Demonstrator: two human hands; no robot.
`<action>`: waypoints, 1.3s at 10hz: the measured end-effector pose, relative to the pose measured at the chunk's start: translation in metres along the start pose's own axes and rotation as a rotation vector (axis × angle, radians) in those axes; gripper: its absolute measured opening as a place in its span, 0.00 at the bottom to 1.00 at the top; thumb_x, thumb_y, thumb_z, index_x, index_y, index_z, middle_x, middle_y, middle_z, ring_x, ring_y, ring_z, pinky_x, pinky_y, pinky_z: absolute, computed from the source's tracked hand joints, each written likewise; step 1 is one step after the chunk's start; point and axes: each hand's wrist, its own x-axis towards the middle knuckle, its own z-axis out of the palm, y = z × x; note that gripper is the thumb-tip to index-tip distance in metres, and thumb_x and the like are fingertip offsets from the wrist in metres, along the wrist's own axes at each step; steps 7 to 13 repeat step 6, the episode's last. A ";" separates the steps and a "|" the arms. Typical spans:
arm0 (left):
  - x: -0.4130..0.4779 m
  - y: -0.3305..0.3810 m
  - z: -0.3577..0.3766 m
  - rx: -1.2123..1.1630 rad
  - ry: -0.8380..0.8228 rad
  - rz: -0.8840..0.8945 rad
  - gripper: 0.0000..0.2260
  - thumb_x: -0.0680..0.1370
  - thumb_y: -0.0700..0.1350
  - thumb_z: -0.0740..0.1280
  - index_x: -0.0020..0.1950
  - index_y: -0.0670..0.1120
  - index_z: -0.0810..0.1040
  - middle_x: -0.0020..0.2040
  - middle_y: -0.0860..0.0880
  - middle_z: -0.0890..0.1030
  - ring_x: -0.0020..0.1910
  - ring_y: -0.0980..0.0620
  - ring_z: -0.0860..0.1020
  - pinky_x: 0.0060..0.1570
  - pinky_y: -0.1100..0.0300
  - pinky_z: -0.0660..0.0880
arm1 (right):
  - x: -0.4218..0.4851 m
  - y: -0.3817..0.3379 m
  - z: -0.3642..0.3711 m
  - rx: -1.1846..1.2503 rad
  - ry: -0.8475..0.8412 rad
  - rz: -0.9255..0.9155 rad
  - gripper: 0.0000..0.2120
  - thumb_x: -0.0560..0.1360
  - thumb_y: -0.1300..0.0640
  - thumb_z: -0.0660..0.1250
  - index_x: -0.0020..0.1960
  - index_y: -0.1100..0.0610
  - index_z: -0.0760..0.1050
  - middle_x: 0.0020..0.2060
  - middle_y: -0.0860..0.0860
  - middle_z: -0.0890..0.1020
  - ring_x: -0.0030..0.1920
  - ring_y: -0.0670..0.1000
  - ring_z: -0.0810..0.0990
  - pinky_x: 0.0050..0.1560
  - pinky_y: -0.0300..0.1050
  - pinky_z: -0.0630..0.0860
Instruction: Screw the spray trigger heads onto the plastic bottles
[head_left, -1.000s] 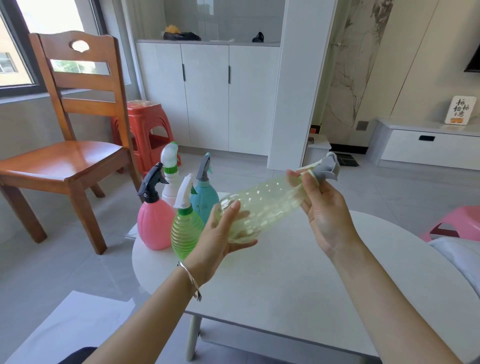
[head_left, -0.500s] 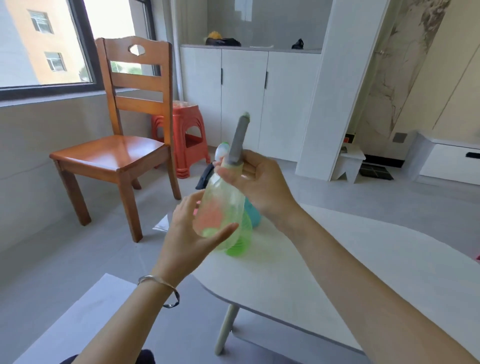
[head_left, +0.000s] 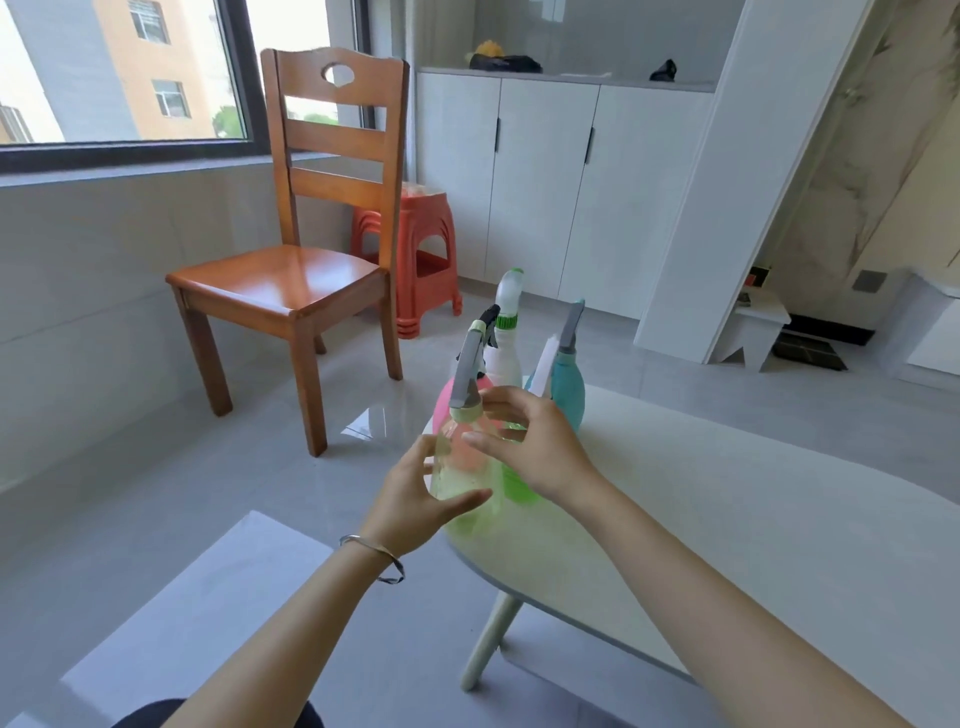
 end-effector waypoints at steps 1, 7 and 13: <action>0.003 -0.003 0.001 0.003 -0.006 -0.016 0.24 0.64 0.55 0.77 0.57 0.55 0.72 0.53 0.68 0.75 0.52 0.72 0.72 0.46 0.69 0.74 | 0.003 0.003 0.002 -0.006 0.031 0.009 0.20 0.67 0.54 0.76 0.57 0.53 0.76 0.51 0.45 0.81 0.55 0.43 0.79 0.59 0.44 0.75; 0.007 0.000 0.007 -0.066 -0.026 -0.028 0.29 0.67 0.50 0.77 0.63 0.52 0.67 0.60 0.57 0.73 0.61 0.54 0.72 0.62 0.48 0.73 | -0.002 0.009 -0.001 0.034 0.079 0.017 0.20 0.67 0.57 0.76 0.56 0.50 0.74 0.50 0.42 0.80 0.53 0.39 0.77 0.58 0.45 0.76; 0.007 0.000 0.007 -0.066 -0.026 -0.028 0.29 0.67 0.50 0.77 0.63 0.52 0.67 0.60 0.57 0.73 0.61 0.54 0.72 0.62 0.48 0.73 | -0.002 0.009 -0.001 0.034 0.079 0.017 0.20 0.67 0.57 0.76 0.56 0.50 0.74 0.50 0.42 0.80 0.53 0.39 0.77 0.58 0.45 0.76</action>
